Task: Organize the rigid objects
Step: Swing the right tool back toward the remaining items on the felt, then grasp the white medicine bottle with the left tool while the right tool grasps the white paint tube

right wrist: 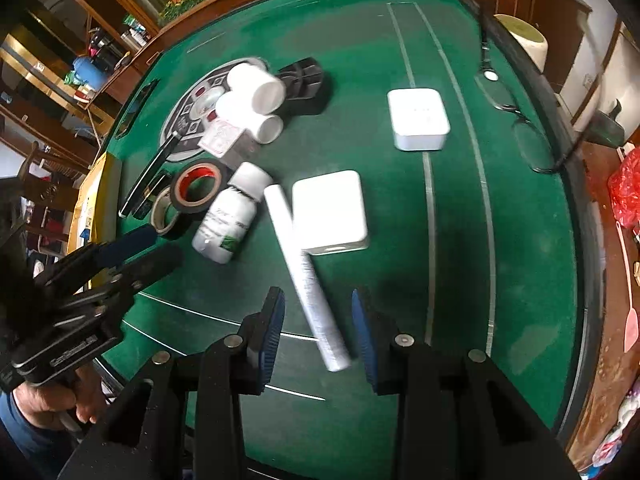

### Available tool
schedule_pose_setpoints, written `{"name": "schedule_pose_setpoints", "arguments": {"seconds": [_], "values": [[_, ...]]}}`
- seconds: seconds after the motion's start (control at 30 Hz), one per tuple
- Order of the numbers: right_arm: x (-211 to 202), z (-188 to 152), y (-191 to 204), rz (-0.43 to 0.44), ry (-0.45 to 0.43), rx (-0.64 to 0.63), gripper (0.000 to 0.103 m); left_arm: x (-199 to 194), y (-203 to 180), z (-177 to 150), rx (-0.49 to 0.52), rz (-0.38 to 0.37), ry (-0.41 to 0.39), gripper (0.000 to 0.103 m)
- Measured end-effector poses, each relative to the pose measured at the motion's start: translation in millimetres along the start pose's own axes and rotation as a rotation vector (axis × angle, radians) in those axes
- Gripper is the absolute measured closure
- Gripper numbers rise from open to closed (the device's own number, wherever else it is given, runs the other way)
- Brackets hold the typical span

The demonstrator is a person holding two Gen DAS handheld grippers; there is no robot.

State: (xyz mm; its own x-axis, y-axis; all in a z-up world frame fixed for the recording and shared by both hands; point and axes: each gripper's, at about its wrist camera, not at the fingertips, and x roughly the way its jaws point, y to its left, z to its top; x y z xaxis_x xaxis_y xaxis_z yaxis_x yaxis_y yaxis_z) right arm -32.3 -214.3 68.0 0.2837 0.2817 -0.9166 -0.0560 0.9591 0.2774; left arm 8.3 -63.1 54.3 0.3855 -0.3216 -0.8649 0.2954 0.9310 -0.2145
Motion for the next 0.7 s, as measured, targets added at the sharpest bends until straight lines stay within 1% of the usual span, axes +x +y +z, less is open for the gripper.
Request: {"name": "schedule_pose_setpoints", "arguments": {"seconds": [0.07, 0.17, 0.23, 0.27, 0.3, 0.33, 0.4, 0.5, 0.6, 0.7], "values": [[-3, 1, -8, -0.002, -0.009, 0.017, 0.065, 12, -6, 4, 0.023, 0.032, 0.027, 0.05], [-7, 1, -18, -0.003, -0.017, 0.03, 0.065, 31, -11, 11, 0.042, 0.028, 0.07, 0.05], [-10, 0, -24, -0.001, -0.017, 0.031, 0.065, 43, -12, 17, 0.055, 0.042, 0.09, 0.05], [-10, -1, -26, 0.002, -0.015, 0.032, 0.065, 49, -13, 20, 0.059, 0.054, 0.092, 0.053], [-9, -1, -26, 0.004, -0.013, 0.031, 0.065, 53, -13, 22, 0.061, 0.057, 0.093, 0.062], [-8, -1, -26, 0.008, -0.009, 0.029, 0.065, 54, -13, 22, 0.066, 0.07, 0.086, 0.066], [-5, -1, -24, 0.016, 0.001, 0.016, 0.065, 53, -12, 21, 0.07, 0.072, 0.079, 0.068], [2, 0, -13, 0.03, 0.019, -0.018, 0.065, 45, -9, 9, 0.063, 0.073, 0.081, 0.068], [12, 4, 0, 0.045, 0.046, -0.058, 0.065, 32, -3, -14, 0.053, 0.063, 0.08, 0.068], [25, 6, 14, 0.01, 0.069, -0.109, 0.065, 20, 1, -35, 0.037, 0.054, 0.073, 0.068]]}}
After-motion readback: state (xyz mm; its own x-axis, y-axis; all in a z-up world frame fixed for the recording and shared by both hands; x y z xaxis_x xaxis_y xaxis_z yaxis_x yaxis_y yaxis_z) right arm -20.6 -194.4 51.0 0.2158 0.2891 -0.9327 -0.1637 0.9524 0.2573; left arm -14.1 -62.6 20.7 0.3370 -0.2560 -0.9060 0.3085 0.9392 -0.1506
